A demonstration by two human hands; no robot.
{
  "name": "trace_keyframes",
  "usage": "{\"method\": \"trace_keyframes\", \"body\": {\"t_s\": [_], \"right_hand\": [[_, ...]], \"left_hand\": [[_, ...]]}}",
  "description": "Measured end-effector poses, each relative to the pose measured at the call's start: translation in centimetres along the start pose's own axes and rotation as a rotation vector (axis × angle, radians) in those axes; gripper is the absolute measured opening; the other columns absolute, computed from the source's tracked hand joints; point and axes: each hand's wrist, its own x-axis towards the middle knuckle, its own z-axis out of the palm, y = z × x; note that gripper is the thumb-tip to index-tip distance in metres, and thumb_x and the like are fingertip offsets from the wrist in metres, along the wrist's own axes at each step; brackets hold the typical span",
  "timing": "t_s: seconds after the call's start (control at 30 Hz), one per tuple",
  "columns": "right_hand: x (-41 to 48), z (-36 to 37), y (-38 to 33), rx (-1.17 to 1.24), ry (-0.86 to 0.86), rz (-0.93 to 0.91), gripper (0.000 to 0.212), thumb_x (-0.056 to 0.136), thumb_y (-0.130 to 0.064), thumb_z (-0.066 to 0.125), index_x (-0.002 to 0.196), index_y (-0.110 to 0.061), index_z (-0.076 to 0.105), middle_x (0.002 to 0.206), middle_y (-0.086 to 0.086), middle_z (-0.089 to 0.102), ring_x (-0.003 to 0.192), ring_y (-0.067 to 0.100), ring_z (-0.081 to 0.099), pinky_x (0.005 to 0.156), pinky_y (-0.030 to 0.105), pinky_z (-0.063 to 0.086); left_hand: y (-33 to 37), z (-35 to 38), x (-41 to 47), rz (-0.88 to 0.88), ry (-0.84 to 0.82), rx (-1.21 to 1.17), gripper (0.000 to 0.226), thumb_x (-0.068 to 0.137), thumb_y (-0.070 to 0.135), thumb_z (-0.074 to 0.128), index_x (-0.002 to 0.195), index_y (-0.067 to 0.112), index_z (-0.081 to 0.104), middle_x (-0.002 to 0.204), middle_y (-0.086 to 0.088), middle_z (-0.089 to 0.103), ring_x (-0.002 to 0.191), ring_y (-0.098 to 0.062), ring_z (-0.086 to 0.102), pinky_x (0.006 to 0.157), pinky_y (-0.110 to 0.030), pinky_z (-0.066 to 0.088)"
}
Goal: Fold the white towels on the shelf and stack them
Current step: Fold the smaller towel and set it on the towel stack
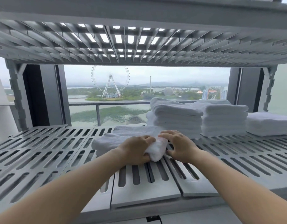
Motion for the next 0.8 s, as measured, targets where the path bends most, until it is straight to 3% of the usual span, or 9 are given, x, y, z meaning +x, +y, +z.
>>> {"method": "trace_keyframes", "body": {"t_s": [0.13,0.23,0.33,0.43,0.6,0.7,0.8], "right_hand": [[1.9,0.2,-0.8,-0.129,-0.052,-0.115,0.061,0.077,-0.023,0.064,0.135,-0.025,0.046,0.147,-0.004,0.039,0.139,0.016,0.029,0.113,0.032,0.025],[3.2,1.3,-2.5,-0.15,-0.029,-0.178,0.048,0.073,-0.036,0.065,0.119,-0.025,0.056,0.124,-0.003,0.058,0.116,0.019,0.052,0.097,0.03,0.035],[3.9,2.6,-4.5,-0.185,0.051,-0.233,0.039,0.072,-0.043,0.063,0.106,-0.025,0.057,0.106,-0.004,0.061,0.098,0.022,0.057,0.075,0.03,0.041],[4.2,3.7,-6.5,-0.191,0.085,-0.268,0.044,0.069,-0.05,0.061,0.106,-0.026,0.055,0.102,-0.004,0.058,0.096,0.02,0.051,0.069,0.029,0.038],[4.4,4.2,-8.9,-0.131,0.067,-0.266,0.05,0.066,-0.053,0.064,0.108,-0.027,0.054,0.105,-0.002,0.055,0.101,0.021,0.05,0.076,0.032,0.039],[4.2,3.4,-8.5,-0.045,-0.084,-0.238,0.06,0.066,-0.043,0.069,0.121,-0.03,0.049,0.122,-0.006,0.05,0.111,0.016,0.047,0.091,0.033,0.041],[3.6,3.2,-9.3,-0.057,-0.121,-0.188,0.058,0.066,-0.037,0.066,0.12,-0.031,0.049,0.118,-0.007,0.058,0.103,0.019,0.057,0.084,0.032,0.047]], "left_hand": [[-2.1,-1.3,-2.8,0.029,-0.08,-0.09,0.063,0.083,0.022,0.059,0.141,0.019,0.035,0.141,0.001,0.045,0.127,-0.016,0.044,0.106,-0.025,0.03],[-4.1,-2.4,-5.2,-0.021,-0.125,-0.081,0.069,0.079,0.012,0.059,0.141,0.027,0.033,0.148,0.006,0.036,0.135,-0.013,0.033,0.114,-0.029,0.022],[-5.6,-3.5,-7.2,-0.179,-0.253,-0.177,0.077,0.075,0.019,0.06,0.139,0.043,0.026,0.15,0.017,0.024,0.132,-0.009,0.029,0.105,-0.019,0.021],[-5.6,-3.7,-7.9,-0.264,-0.336,-0.259,0.08,0.074,0.032,0.057,0.143,0.042,0.018,0.149,0.016,0.018,0.126,-0.014,0.033,0.098,-0.024,0.031],[-6.2,-2.3,-8.4,-0.219,-0.213,0.048,0.084,0.081,0.037,0.063,0.146,0.038,0.01,0.144,0.013,0.029,0.124,-0.018,0.041,0.103,-0.035,0.037],[-7.2,-1.9,-9.0,-0.227,-0.178,0.018,0.08,0.084,0.035,0.064,0.147,0.036,0.015,0.145,0.01,0.034,0.122,-0.019,0.046,0.1,-0.035,0.04],[-8.2,-1.8,-9.4,-0.189,-0.108,-0.008,0.073,0.082,0.036,0.066,0.142,0.04,0.026,0.138,0.012,0.044,0.116,-0.018,0.051,0.094,-0.033,0.041]]}}
